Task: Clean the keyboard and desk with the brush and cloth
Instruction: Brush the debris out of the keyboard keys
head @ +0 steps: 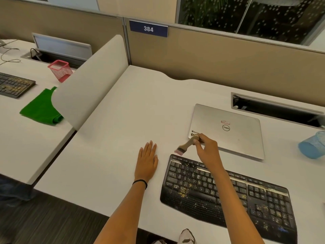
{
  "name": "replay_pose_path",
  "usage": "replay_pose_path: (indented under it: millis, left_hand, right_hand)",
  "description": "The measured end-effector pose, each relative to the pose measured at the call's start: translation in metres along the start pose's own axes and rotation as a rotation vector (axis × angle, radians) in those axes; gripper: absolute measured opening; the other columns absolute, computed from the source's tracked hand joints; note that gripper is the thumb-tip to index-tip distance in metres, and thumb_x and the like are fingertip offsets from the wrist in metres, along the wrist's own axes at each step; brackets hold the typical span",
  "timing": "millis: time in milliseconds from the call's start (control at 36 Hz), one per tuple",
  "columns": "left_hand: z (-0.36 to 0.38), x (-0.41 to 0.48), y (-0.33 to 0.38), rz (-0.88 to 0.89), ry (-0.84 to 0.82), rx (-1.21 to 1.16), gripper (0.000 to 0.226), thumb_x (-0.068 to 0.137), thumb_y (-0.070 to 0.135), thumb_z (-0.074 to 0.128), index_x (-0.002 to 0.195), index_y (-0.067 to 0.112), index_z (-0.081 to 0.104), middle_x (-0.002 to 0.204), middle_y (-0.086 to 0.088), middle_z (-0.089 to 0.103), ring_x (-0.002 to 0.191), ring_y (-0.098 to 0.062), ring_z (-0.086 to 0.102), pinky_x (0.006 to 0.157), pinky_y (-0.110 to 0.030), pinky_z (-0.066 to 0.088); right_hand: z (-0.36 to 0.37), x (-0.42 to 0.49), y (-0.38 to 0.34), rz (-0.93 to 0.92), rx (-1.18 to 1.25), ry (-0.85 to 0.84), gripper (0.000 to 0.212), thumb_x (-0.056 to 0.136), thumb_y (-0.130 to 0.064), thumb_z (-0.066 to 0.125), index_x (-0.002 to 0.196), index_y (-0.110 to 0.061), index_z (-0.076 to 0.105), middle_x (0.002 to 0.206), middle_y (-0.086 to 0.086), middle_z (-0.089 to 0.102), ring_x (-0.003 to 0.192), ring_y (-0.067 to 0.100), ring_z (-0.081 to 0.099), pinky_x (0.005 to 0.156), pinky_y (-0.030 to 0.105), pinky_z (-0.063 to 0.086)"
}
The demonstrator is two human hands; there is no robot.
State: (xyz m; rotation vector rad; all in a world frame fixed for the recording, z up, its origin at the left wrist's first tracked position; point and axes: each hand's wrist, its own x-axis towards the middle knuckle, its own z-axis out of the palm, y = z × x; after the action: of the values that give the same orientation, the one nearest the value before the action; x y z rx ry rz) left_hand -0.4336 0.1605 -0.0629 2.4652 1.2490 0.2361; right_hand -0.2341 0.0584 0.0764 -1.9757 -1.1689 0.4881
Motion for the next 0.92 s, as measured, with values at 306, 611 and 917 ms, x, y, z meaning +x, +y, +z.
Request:
replay_pose_path:
  millis: [306,611,917]
  left_hand:
    - [-0.005,-0.004,0.003,0.032,0.024,-0.086,0.067,0.09,0.042,0.002,0.149,0.014,0.017,0.157,0.0,0.004,0.144,-0.013,-0.002,0.114,-0.022,-0.014]
    - [-0.006,-0.029,0.003,0.071,0.019,-0.171,0.069,0.089,0.045,0.001,0.149,0.012,0.013,0.154,0.005,0.003,0.142,-0.006,-0.005,0.111,-0.013,-0.014]
    - [-0.006,-0.036,0.001,0.041,0.02,-0.151,0.057,0.096,0.032,0.017,0.149,0.009,0.016,0.157,-0.002,0.012,0.139,-0.003,-0.003,0.112,-0.016,-0.011]
  right_hand:
    - [-0.012,-0.025,-0.001,0.026,0.048,0.092,0.013,0.093,-0.011,0.052,0.099,-0.015,0.062,0.095,-0.003,0.065,0.092,0.011,0.056,0.081,0.022,0.039]
    - [-0.001,-0.039,-0.004,0.002,-0.138,0.025,0.013,0.092,-0.011,0.052,0.097,-0.011,0.064,0.091,0.002,0.064,0.091,0.022,0.057,0.082,0.032,0.043]
    - [0.013,-0.047,-0.029,-0.033,-0.19,0.147,0.015,0.094,-0.012,0.049,0.099,-0.01,0.062,0.083,0.0,0.061,0.082,0.018,0.052,0.09,0.04,0.04]
